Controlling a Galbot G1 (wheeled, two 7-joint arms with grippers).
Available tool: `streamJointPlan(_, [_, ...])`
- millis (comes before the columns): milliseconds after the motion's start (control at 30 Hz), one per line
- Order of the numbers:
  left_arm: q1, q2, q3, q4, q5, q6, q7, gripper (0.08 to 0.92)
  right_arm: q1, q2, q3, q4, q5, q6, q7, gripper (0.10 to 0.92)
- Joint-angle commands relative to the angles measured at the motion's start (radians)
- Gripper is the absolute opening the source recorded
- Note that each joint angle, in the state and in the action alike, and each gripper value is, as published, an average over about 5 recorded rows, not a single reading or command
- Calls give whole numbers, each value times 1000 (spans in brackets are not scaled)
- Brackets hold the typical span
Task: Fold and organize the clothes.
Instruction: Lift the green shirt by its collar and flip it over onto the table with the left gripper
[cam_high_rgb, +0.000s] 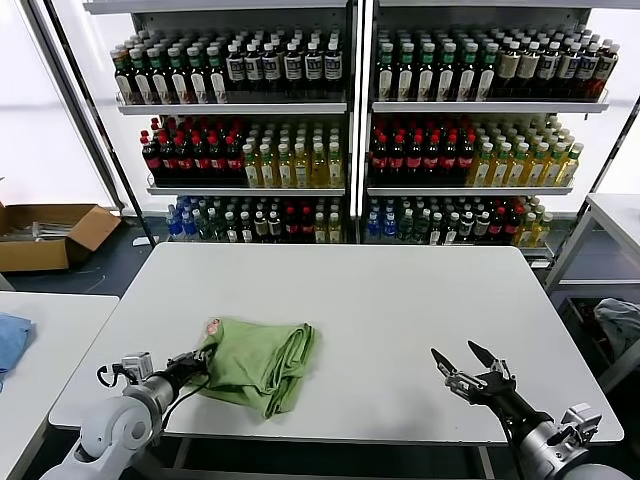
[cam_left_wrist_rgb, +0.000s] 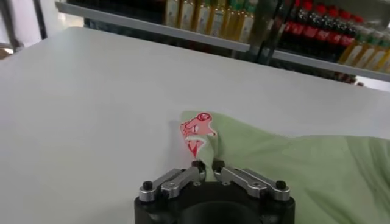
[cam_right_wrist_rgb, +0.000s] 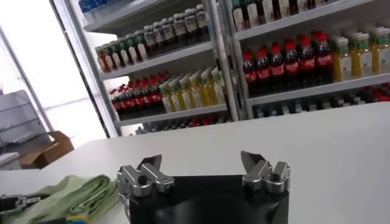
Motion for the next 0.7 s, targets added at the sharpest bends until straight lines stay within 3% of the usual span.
streamJointPlan(33, [11,-49,-189,-12,-35,-63,-131,114,7,1,-2,0,1,-1,1,823])
streamJointPlan(133, [30,-27,-317,6,-45,-59,-134,114,6,2,-1,-1,1,-1,-1,823])
streamJointPlan(333, [73,107,-487,119,-50,-40,-76,114,7,2,-4,0,4,1,-4,823])
streamJointPlan(567, [20,290,-530,180,-48,-26,-49,114,20,8,-17,5,5,3,-7,823])
streamJointPlan(700, [-20,293,-507,86,-46,2,-99,114,16,15,-12,11,4,5,-11,823])
